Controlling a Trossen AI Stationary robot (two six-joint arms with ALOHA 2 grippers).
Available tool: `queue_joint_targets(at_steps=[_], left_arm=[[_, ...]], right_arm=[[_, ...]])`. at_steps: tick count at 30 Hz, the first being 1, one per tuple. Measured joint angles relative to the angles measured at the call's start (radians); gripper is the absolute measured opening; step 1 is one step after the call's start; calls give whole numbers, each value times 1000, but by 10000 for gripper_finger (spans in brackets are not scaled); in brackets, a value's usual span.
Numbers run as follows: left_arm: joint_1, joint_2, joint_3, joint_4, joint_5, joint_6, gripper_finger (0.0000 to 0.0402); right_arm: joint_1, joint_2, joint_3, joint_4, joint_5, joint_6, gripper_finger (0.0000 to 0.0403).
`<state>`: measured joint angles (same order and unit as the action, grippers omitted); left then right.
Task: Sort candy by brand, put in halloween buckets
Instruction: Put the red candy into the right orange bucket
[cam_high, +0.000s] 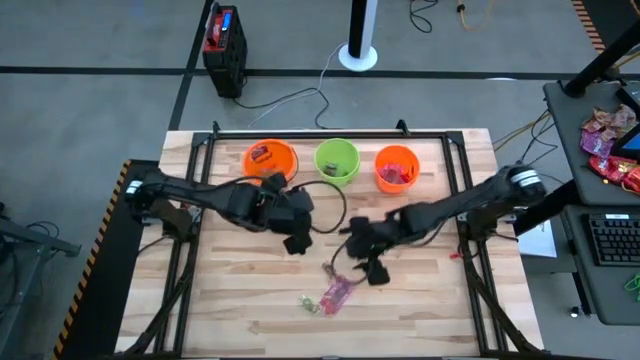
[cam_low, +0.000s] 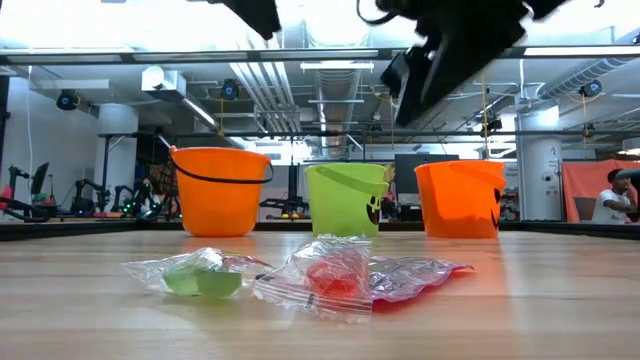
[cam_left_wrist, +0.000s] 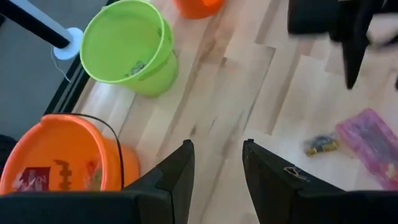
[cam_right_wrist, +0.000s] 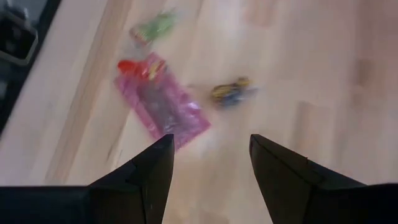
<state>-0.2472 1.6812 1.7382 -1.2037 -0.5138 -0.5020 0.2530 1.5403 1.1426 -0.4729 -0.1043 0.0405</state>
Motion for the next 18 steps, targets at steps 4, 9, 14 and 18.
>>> queue_joint_targets(at_steps=[4,9,14,18], left_arm=[[-65,-40,0,-29,-1,-29,120],[-186,-117,-19,-53,-76,-139,112],[-300,-189,-65,-49,-173,-257,102],[-356,-216,-79,-50,-216,-301,97]], right_arm=[[60,115,28,19,0,-15,203],[127,201,29,109,44,-25,203],[151,273,30,175,130,-26,203],[151,321,36,195,130,19,203]])
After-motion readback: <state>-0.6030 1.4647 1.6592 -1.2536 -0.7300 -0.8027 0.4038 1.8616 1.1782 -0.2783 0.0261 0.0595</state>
